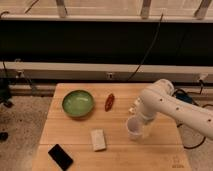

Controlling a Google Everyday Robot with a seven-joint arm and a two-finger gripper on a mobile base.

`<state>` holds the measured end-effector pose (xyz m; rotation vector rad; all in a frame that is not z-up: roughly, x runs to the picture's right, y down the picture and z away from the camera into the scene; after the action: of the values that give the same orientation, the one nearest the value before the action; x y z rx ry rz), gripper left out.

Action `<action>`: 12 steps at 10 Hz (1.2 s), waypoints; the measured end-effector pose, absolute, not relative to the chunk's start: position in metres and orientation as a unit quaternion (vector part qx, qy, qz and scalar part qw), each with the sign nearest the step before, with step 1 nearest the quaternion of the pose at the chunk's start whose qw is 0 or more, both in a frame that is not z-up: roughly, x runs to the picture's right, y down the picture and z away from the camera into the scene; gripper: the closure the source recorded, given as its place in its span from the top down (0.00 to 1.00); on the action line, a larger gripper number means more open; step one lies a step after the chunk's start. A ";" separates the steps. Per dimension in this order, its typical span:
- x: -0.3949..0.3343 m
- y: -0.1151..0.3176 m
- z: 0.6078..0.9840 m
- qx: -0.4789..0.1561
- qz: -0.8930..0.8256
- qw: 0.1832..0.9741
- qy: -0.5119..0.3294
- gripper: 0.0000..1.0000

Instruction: Place the ceramic cup in the ceramic bowl

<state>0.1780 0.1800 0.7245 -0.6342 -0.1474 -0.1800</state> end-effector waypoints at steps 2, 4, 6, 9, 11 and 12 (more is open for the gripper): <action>0.186 0.169 0.716 -0.301 -0.093 0.946 -0.073 0.80; 0.190 0.157 0.707 -0.292 -0.101 0.949 -0.068 0.80; 0.192 0.148 0.706 -0.281 -0.108 0.952 -0.061 0.80; 0.193 0.140 0.709 -0.274 -0.110 0.954 -0.060 0.80; 0.173 0.135 0.713 -0.271 -0.119 0.953 -0.070 0.80; 0.161 0.135 0.714 -0.272 -0.124 0.951 -0.075 0.80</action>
<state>0.1614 0.1349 0.7145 -0.5524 -0.1535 -0.2514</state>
